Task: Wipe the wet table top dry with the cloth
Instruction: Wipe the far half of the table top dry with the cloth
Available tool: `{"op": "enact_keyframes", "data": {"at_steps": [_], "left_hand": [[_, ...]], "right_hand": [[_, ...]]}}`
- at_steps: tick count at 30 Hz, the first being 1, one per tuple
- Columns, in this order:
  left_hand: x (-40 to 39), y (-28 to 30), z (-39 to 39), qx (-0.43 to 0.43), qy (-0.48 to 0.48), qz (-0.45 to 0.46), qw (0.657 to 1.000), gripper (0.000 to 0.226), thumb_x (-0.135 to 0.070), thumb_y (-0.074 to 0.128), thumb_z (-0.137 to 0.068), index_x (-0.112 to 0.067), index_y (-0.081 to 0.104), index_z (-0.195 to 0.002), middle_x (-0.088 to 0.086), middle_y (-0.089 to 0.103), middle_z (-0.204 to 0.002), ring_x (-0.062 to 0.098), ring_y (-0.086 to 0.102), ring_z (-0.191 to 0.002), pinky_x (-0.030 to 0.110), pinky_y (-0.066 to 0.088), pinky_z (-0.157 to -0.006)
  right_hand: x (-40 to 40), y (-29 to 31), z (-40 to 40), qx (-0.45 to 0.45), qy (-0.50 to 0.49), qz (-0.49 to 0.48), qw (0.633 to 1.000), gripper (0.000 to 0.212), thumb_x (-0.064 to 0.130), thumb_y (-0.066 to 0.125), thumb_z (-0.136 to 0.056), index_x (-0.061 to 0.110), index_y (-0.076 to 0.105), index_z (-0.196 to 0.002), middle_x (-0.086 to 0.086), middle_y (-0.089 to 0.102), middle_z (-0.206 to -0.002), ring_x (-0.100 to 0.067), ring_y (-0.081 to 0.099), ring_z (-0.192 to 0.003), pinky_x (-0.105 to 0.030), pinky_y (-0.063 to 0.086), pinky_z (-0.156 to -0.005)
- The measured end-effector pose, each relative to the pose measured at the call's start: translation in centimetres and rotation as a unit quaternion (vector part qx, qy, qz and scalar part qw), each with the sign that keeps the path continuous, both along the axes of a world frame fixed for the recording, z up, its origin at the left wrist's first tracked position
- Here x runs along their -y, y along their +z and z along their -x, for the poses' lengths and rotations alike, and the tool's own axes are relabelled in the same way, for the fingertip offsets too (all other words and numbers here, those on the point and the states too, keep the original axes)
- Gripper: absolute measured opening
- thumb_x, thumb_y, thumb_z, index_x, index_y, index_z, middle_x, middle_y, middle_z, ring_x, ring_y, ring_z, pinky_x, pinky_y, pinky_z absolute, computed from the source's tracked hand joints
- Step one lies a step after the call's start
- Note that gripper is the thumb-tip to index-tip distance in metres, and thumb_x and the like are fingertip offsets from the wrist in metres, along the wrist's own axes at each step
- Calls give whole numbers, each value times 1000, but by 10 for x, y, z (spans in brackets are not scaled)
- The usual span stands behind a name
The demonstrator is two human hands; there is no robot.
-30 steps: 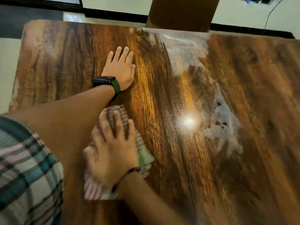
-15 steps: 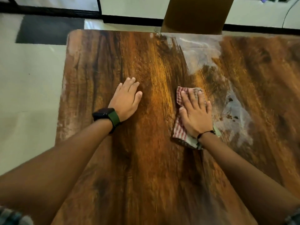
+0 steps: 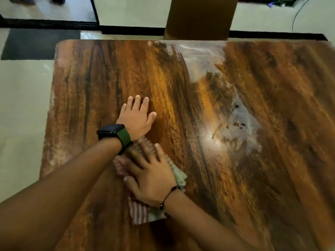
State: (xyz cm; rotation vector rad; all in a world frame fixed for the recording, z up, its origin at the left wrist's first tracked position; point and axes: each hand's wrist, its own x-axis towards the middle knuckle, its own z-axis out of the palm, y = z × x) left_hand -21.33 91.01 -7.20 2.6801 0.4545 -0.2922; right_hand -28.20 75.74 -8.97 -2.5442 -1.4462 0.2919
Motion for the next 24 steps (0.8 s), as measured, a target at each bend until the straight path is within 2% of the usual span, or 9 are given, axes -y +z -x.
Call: {"op": "enact_keyframes", "data": {"at_steps": [3,5,7,9,13,16,20,22,24], "left_hand": [[27,4,-4,84,-13,16,996,57,-40,23,-96,-3,32,-138,19,33,-145,31,24,-136,45,14,-111],[56,4,-4,115,-49,39,991,60,-41,21,-92,-3,38,-135,17,39,-142,29,28,-135,43,15,-112],[85,-1,-6,120,-69,53,989,53,-36,27,-96,-5,34,-138,15,32,-147,26,20,-139,39,9,-114],[108,-8,-11,130,-76,55,987,49,-30,30,-98,-6,29,-141,13,26,-150,23,14,-141,36,4,-115],[131,-13,-24,152,-79,50,984,49,-28,31,-98,-7,26,-142,12,24,-151,22,11,-142,34,1,-115],[144,-14,-38,145,-95,42,984,50,-29,31,-97,-7,25,-142,12,23,-152,22,11,-142,35,2,-115],[143,-18,-67,144,-105,-4,984,52,-31,26,-96,-6,26,-142,12,22,-152,24,11,-142,40,2,-115],[133,-24,-81,148,-59,-32,987,56,-33,21,-93,-6,29,-141,14,24,-151,26,14,-142,43,3,-114],[129,-29,-88,157,3,-34,987,60,-35,17,-90,-3,32,-139,17,28,-149,30,19,-140,45,6,-114]], "right_hand": [[58,-4,-57,26,-108,38,993,57,51,18,-93,39,9,-147,11,-1,-155,-17,-11,-143,-52,-8,-113],[106,-4,-101,29,-204,76,976,58,57,5,-87,44,-9,-142,17,-16,-150,-13,-18,-142,-47,-10,-115],[152,0,-136,26,-299,98,949,57,58,2,-86,46,-11,-141,17,-17,-152,-13,-17,-143,-44,-8,-116],[182,3,-156,19,-364,103,925,60,55,7,-87,43,-5,-145,12,-11,-156,-15,-14,-144,-44,-8,-116],[186,6,-163,14,-396,122,910,65,53,4,-86,35,-2,-148,6,-8,-158,-20,-12,-145,-46,-7,-116],[171,3,-122,24,-345,120,931,65,56,-2,-87,32,-6,-147,4,-10,-156,-23,-12,-145,-48,-8,-115],[192,7,-42,26,-89,111,989,56,50,13,-98,29,15,-150,0,15,-158,-28,7,-145,-52,9,-111],[216,8,-61,16,16,105,994,54,49,17,-98,32,18,-149,2,18,-157,-28,14,-145,-51,11,-112],[230,1,-106,51,11,90,995,54,49,14,-98,32,17,-149,2,18,-156,-27,15,-144,-52,12,-111]]}}
